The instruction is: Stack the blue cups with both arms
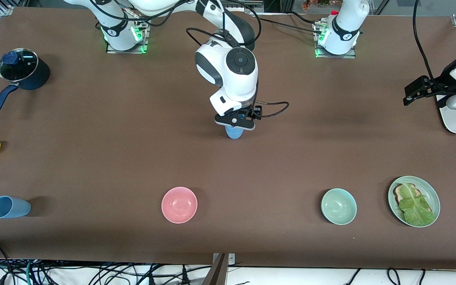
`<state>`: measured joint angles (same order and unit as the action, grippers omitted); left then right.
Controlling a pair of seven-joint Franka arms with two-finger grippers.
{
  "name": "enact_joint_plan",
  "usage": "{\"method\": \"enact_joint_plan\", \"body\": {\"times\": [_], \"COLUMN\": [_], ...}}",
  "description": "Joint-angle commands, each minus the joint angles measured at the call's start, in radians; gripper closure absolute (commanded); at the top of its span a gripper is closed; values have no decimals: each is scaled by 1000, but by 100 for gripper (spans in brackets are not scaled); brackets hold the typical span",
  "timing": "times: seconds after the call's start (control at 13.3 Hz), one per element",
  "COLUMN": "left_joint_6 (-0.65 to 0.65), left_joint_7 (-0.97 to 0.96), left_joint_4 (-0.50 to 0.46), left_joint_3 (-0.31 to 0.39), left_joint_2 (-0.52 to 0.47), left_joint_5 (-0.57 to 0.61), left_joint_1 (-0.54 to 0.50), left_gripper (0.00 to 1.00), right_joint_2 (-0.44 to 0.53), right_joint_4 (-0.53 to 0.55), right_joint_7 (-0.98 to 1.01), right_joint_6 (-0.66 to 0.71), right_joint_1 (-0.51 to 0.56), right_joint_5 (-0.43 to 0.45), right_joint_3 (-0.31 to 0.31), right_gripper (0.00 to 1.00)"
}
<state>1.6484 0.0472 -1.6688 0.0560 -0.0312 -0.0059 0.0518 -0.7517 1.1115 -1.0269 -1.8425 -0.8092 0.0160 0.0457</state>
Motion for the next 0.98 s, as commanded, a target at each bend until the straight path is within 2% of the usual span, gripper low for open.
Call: {"method": "enact_joint_plan", "body": {"times": [0.0, 0.23, 0.53, 0.75, 0.9], "left_joint_6": [-33, -33, -42, -52, -52], "left_joint_7": [2, -3, -3, -3, -7], "left_joint_4": [35, 35, 35, 35, 35], "left_joint_3": [-7, -5, -7, -7, -24], "left_joint_2": [4, 5, 5, 5, 5], "left_joint_5": [-25, -25, -25, -25, -25], "left_joint_1": [-10, -9, -3, 2, 2], "left_gripper": [1, 1, 1, 1, 1], "right_joint_2": [46, 78, 78, 78, 100], "right_joint_4": [-53, -48, -45, -45, -30], "right_joint_7": [109, 226, 376, 522, 605], "right_joint_6": [104, 144, 218, 246, 267], "right_joint_1": [36, 109, 166, 252, 254], "right_joint_5": [9, 1, -2, -4, -4], "right_joint_3": [-6, -6, -70, -78, -153], "right_gripper": [0, 0, 0, 0, 0]}}
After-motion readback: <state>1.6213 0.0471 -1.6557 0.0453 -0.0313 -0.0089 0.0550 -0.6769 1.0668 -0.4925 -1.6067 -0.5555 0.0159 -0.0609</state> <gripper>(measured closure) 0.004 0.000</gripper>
